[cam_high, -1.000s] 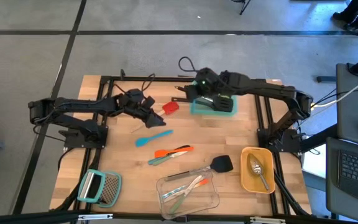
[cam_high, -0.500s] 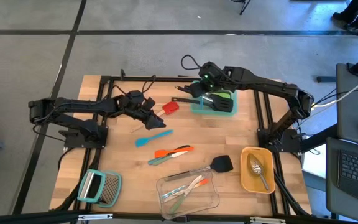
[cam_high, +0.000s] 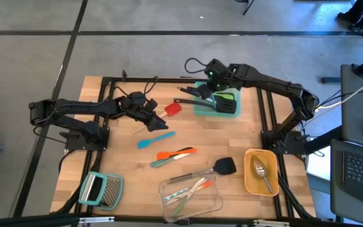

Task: Pick & Place Kitchen Items
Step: Put the blue spatula into the green bin

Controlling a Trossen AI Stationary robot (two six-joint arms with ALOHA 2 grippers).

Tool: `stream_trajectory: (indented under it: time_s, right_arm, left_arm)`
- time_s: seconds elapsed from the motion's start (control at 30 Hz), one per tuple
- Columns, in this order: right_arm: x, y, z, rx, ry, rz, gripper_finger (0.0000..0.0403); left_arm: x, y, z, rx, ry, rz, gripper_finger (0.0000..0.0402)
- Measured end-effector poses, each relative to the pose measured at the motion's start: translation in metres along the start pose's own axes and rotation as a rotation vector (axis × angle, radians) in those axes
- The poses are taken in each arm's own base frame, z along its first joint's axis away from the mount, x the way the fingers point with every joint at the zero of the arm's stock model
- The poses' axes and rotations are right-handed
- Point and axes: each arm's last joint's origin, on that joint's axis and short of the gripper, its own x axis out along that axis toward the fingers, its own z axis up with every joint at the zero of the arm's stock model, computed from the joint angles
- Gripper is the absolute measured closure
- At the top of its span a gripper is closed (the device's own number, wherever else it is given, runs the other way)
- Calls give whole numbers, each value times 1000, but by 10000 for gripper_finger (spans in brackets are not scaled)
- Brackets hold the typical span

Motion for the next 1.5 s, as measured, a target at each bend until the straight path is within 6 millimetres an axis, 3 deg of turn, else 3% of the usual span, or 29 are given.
stream_trajectory:
  time_s: [0.93,1.5]
  right_arm:
    - [14,-73,23,-458,67,-90,381]
    - [30,-98,26,-877,142,-6,381]
  left_arm:
    - [0,-6,12,-111,-261,78,103]
    - [0,-5,13,-121,-281,95,103]
